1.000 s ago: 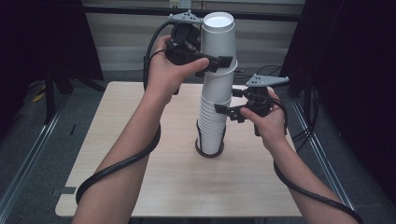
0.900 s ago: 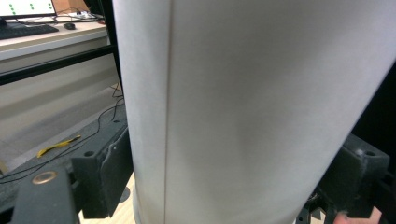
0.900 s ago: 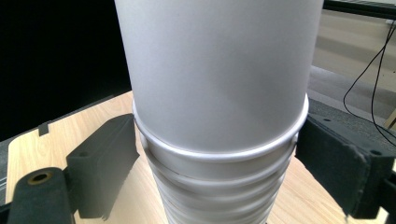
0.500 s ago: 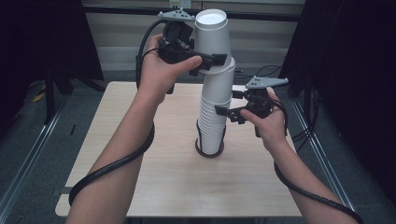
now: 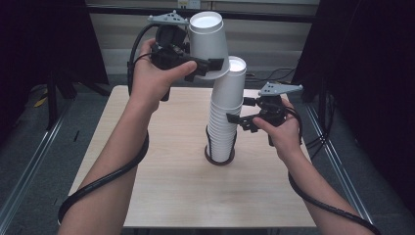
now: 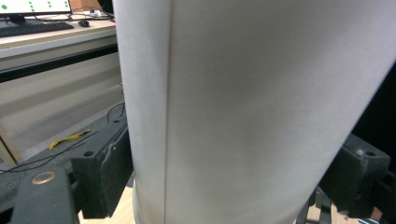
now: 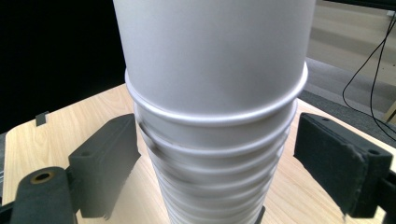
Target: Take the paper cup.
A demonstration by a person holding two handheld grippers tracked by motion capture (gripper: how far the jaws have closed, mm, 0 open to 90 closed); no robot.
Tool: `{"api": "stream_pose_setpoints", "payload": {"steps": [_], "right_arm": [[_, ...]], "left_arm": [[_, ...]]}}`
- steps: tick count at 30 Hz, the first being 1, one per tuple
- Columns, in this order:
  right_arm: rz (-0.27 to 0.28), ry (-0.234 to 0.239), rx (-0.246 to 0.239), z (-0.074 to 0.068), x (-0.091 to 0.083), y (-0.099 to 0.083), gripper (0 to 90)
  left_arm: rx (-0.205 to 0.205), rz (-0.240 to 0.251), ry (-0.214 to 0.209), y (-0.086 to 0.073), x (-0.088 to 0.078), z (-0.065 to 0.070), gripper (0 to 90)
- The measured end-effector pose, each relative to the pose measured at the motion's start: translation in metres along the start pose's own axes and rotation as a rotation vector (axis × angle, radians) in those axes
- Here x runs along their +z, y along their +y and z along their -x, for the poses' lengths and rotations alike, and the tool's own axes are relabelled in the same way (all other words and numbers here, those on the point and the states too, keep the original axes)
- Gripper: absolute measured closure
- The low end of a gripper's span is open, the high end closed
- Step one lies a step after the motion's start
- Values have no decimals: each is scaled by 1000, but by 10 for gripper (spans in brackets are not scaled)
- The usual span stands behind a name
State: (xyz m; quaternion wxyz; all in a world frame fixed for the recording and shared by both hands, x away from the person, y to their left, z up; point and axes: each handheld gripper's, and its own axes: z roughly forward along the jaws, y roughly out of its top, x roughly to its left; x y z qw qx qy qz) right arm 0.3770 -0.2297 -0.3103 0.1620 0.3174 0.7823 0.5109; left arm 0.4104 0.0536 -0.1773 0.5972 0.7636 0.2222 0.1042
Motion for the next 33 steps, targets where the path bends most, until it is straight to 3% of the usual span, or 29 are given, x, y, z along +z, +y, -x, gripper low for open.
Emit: {"api": "stream_pose_setpoints", "payload": {"steps": [4, 19, 33], "right_arm": [[2, 5, 1, 1, -2, -2, 133], [-7, 2, 6, 6, -7, -12, 134], [-21, 16, 1, 4, -11, -22, 134]], "left_arm": [[-21, 14, 6, -5, -7, -4, 147], [-30, 19, 29, -14, -24, -10, 146], [-53, -38, 54, -46, -28, -20, 146]]}}
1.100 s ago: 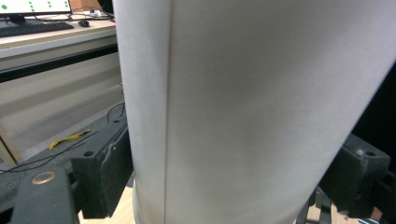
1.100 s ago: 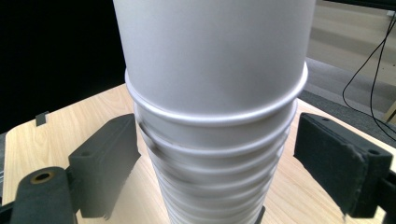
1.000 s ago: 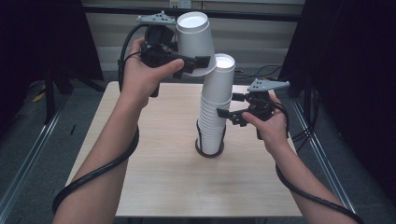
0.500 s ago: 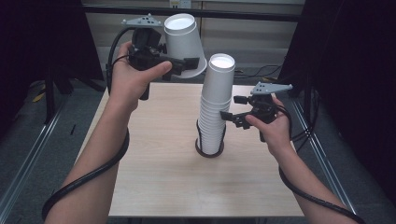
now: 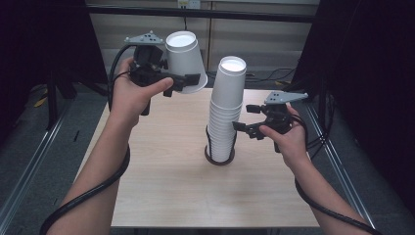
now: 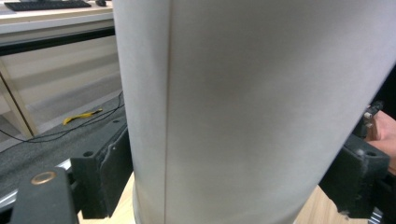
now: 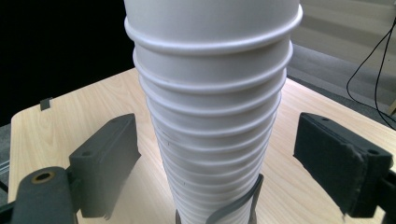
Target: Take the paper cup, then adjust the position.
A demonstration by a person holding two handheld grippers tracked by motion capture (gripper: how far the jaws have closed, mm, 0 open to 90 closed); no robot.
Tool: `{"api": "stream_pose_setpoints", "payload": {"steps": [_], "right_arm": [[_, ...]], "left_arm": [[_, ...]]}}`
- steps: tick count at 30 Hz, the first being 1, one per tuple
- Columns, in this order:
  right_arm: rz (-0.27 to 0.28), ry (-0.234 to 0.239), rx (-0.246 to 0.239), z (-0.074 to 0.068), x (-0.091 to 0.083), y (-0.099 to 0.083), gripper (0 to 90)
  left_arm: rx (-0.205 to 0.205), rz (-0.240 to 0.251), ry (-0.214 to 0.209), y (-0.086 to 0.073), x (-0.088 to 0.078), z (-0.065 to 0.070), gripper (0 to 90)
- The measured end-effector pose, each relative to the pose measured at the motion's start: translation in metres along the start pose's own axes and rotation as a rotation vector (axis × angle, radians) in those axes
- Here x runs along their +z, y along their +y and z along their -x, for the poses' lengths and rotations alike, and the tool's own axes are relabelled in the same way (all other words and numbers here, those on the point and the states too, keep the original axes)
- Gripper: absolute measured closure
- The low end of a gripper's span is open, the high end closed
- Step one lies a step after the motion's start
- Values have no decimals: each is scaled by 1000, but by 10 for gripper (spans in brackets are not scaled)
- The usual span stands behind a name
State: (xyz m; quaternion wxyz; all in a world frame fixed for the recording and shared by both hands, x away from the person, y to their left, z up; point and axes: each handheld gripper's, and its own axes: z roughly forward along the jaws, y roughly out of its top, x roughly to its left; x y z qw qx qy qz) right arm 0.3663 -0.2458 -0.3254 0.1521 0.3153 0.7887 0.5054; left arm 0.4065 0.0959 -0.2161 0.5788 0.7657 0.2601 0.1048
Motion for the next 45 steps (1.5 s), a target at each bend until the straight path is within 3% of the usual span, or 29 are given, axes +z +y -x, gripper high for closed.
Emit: {"api": "stream_pose_setpoints", "payload": {"steps": [24, 38, 45], "right_arm": [[-23, 40, -11, -5, -3, -20, 135], [-49, 68, -42, -10, -5, -28, 136], [-57, 91, -53, -12, -7, -34, 136]], "left_arm": [[11, -108, 6, -52, -5, -9, 148], [42, -186, 6, -79, -10, -5, 149], [48, -219, -15, -97, -7, -2, 152]]}}
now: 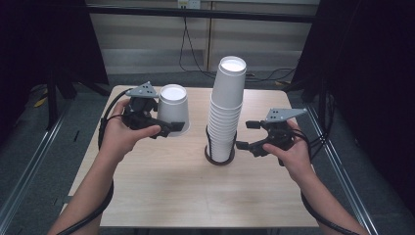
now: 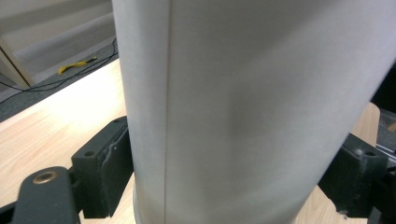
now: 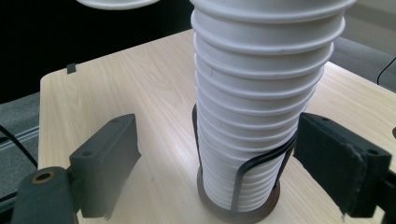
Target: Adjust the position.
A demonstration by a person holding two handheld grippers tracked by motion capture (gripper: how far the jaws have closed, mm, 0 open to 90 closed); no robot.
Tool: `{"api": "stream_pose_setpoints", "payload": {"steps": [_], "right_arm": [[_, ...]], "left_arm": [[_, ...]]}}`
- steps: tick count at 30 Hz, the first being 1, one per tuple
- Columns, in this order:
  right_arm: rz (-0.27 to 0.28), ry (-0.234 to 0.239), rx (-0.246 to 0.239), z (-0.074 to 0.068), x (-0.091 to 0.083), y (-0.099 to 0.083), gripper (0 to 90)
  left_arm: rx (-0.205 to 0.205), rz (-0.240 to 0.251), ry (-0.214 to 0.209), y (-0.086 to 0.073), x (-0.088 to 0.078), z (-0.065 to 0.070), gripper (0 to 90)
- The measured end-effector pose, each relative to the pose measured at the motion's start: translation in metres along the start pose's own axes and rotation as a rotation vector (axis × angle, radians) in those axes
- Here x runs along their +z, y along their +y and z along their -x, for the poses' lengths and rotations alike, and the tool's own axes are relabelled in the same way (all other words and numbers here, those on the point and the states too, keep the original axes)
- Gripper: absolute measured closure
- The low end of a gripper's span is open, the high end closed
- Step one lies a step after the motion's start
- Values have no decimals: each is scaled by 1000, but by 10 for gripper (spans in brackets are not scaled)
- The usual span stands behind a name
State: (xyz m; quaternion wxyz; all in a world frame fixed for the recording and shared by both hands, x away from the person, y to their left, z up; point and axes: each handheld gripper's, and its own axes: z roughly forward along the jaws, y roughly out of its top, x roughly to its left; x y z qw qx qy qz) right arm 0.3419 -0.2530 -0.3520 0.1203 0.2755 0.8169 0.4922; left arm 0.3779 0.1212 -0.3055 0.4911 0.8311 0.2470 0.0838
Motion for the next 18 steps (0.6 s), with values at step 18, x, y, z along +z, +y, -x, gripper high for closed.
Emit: {"api": "stream_pose_setpoints", "payload": {"steps": [18], "right_arm": [[-39, 51, -19, -5, 3, -11, 134]], "left_arm": [[53, -141, -40, -26, 21, 17, 152]]}}
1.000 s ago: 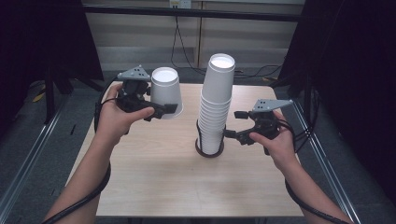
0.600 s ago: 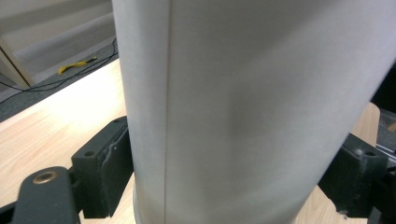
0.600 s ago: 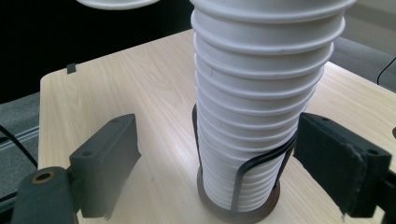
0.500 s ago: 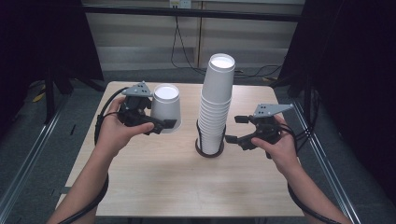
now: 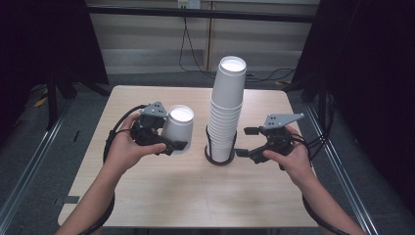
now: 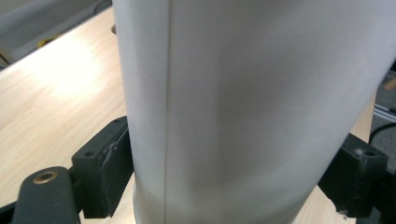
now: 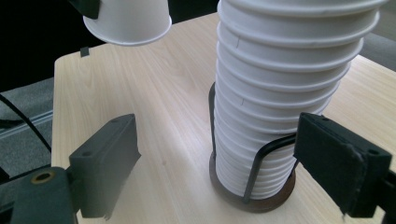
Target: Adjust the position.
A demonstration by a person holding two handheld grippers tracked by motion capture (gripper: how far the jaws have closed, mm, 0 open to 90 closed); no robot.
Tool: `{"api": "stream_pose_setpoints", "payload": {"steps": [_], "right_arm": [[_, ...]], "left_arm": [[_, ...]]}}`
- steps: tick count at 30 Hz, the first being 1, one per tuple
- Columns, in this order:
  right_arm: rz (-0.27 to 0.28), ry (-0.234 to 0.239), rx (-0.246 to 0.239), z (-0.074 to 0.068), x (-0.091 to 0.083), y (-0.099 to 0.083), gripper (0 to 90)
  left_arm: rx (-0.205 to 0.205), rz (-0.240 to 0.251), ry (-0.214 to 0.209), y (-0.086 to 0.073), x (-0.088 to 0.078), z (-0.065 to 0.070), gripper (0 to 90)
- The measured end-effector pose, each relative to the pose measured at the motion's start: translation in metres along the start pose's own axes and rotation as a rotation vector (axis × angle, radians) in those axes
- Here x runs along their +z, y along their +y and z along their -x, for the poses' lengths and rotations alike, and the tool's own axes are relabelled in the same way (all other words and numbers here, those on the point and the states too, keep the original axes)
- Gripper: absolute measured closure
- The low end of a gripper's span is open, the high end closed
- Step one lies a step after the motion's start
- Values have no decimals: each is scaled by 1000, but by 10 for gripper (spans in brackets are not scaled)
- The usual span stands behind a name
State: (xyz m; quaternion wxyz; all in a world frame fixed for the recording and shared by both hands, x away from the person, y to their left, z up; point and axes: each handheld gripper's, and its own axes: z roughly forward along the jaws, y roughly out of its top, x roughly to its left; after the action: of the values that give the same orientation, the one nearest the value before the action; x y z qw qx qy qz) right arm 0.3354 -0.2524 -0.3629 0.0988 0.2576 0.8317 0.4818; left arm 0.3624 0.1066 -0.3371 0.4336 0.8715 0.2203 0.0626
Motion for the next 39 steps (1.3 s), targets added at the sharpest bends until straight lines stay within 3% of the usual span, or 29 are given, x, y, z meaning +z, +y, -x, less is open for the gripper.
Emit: {"api": "stream_pose_setpoints", "payload": {"steps": [4, 18, 22, 32, 34, 39], "right_arm": [[-11, 7, -22, -2, 2, -2, 134], [-53, 44, -54, -9, 8, -10, 133], [-64, 45, -59, -10, 10, -12, 134], [-95, 86, -72, -15, 16, -16, 138], [-100, 96, -74, -16, 17, -16, 138], [-124, 113, -93, -20, 20, -15, 138]], "left_arm": [[36, -45, -7, -3, 6, 5, 153], [45, -106, -31, -13, 20, 13, 154], [87, -164, -31, -16, 29, 17, 154], [96, -214, -44, -22, 43, 26, 155], [119, -238, -46, -22, 44, 27, 155], [128, -263, -48, -22, 49, 33, 155]]}}
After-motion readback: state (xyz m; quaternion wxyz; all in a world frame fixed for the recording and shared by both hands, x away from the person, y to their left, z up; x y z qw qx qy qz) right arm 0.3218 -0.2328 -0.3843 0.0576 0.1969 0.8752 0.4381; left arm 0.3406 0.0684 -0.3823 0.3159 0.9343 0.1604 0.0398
